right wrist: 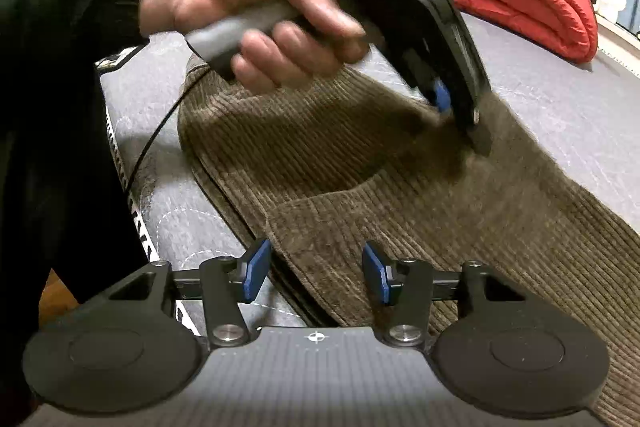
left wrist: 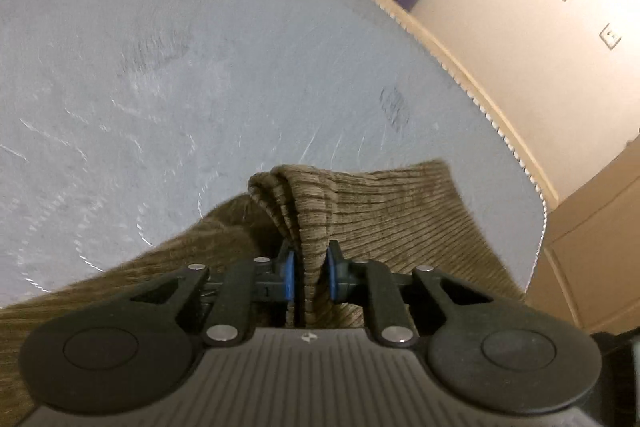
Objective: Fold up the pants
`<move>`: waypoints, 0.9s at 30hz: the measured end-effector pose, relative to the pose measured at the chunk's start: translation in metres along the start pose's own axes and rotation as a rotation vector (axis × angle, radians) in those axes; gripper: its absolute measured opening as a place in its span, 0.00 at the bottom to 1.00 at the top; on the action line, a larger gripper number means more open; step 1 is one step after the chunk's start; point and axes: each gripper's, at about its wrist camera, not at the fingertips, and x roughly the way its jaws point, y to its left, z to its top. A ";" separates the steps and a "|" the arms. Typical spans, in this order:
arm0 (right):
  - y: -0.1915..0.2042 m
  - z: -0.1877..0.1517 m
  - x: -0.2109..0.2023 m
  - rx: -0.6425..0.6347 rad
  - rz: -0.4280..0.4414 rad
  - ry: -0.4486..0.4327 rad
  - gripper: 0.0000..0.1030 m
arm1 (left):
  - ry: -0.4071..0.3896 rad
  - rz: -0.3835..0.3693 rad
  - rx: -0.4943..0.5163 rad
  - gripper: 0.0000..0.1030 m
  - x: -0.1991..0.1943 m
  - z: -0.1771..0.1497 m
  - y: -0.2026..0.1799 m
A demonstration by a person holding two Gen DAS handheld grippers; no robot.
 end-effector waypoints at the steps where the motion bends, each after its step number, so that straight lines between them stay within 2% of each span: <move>1: -0.001 0.000 0.000 0.006 0.006 -0.003 0.52 | -0.007 0.032 0.018 0.16 -0.007 0.000 -0.001; 4: -0.001 0.001 -0.002 0.012 0.021 -0.010 0.52 | 0.029 0.137 0.032 0.17 0.000 -0.006 0.004; 6: -0.002 0.000 -0.003 0.024 0.022 -0.017 0.52 | 0.083 0.178 0.035 0.23 0.015 -0.012 0.008; 7: -0.003 0.000 -0.004 0.032 0.019 -0.022 0.52 | 0.088 0.223 0.055 0.28 0.019 -0.013 0.008; 8: -0.005 0.000 -0.005 0.043 0.017 -0.027 0.52 | 0.075 0.259 0.066 0.31 0.019 -0.013 0.007; 11: -0.015 0.002 -0.011 0.100 -0.002 -0.050 0.52 | 0.007 0.303 0.114 0.36 0.009 -0.008 -0.002; 15: -0.029 0.002 -0.016 0.187 -0.038 -0.080 0.52 | -0.119 0.393 0.228 0.36 -0.006 -0.005 -0.024; 17: -0.036 0.000 -0.016 0.222 -0.066 -0.090 0.53 | -0.174 0.395 0.309 0.36 -0.013 -0.008 -0.040; 20: -0.046 -0.002 -0.018 0.277 -0.112 -0.110 0.53 | -0.200 0.309 0.379 0.36 -0.016 -0.013 -0.058; 22: -0.055 -0.003 -0.022 0.307 -0.162 -0.131 0.53 | -0.144 0.286 0.411 0.36 -0.002 -0.017 -0.061; 23: -0.061 -0.004 -0.025 0.329 -0.184 -0.141 0.53 | -0.104 0.314 0.419 0.36 0.008 -0.020 -0.058; 25: -0.074 -0.006 -0.034 0.392 -0.239 -0.164 0.54 | -0.007 0.429 0.429 0.36 0.034 -0.026 -0.045; 26: -0.080 -0.008 -0.039 0.422 -0.272 -0.175 0.54 | 0.036 0.481 0.430 0.44 0.045 -0.030 -0.038; 27: -0.086 -0.010 -0.044 0.450 -0.317 -0.181 0.54 | 0.048 0.477 0.414 0.44 0.048 -0.032 -0.034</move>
